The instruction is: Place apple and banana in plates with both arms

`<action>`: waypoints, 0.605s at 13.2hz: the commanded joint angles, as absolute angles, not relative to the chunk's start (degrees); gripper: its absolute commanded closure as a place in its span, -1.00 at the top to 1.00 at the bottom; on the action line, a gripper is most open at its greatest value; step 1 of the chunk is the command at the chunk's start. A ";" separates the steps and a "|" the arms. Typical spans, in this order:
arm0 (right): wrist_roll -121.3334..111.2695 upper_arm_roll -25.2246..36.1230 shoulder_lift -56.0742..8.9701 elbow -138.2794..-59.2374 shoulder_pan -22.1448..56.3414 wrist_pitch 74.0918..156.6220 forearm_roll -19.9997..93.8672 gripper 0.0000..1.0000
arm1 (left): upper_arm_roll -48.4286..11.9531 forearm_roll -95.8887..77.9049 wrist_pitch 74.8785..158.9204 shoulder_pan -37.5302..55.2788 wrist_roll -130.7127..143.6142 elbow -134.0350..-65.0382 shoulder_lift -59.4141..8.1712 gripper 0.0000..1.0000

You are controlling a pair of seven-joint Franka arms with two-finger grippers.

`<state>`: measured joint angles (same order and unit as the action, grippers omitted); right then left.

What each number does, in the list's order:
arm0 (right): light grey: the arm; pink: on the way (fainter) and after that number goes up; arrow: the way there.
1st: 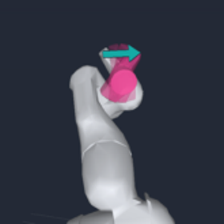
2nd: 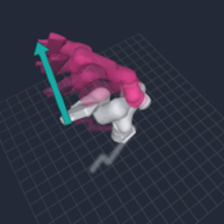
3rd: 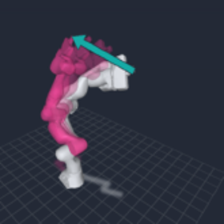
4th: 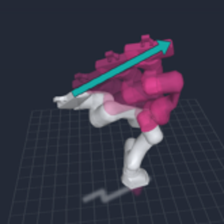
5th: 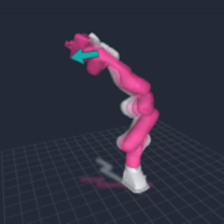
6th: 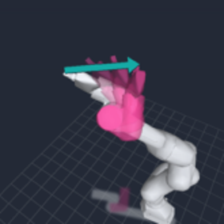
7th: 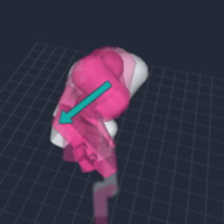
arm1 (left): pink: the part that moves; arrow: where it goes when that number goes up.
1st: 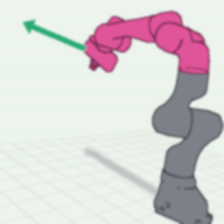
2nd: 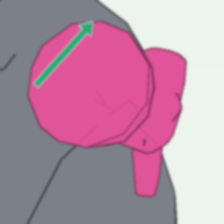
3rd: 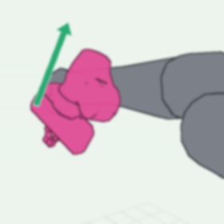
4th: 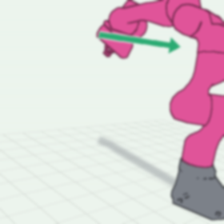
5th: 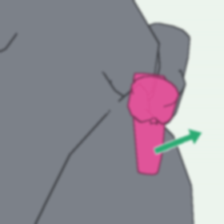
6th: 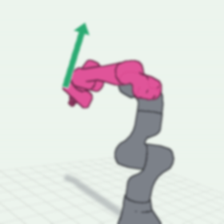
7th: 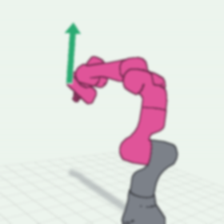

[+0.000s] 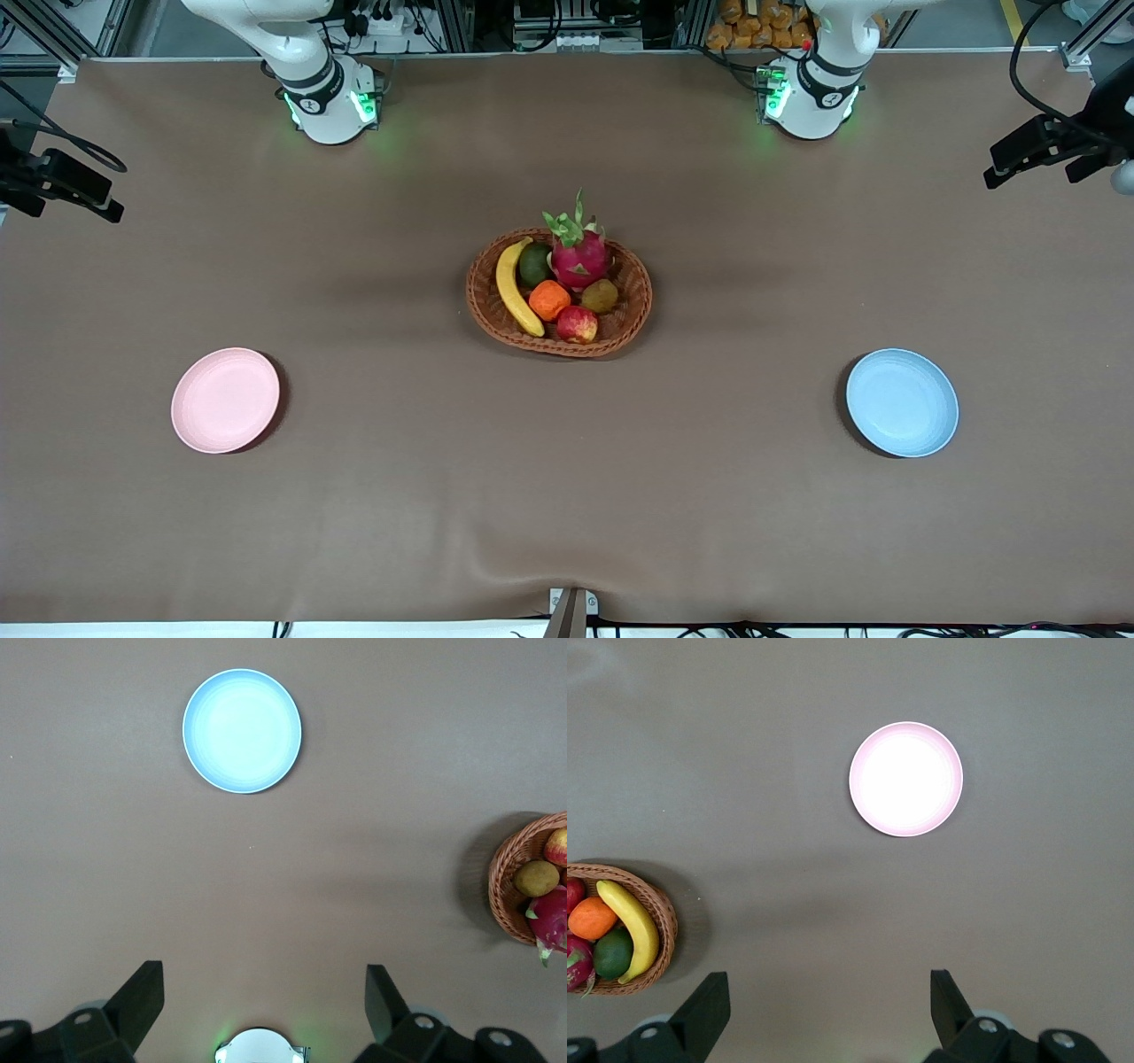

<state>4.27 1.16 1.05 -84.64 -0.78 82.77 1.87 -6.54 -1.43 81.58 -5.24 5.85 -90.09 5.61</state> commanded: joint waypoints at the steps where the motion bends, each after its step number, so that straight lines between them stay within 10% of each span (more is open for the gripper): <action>1: 5.19 0.97 0.97 -84.11 -1.23 82.79 2.02 1.00 | -6.68 -1.32 79.46 -5.01 6.06 -88.24 4.92 1.00; 8: 5.19 0.88 0.97 -84.11 -1.23 82.79 2.02 1.00 | -8.69 -1.23 79.45 -3.26 6.85 -87.36 1.51 1.00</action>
<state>4.28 1.21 1.05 -84.63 -0.80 82.78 1.87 -7.04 -1.43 80.92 -4.87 5.83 -89.85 4.95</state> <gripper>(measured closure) 0.000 0.000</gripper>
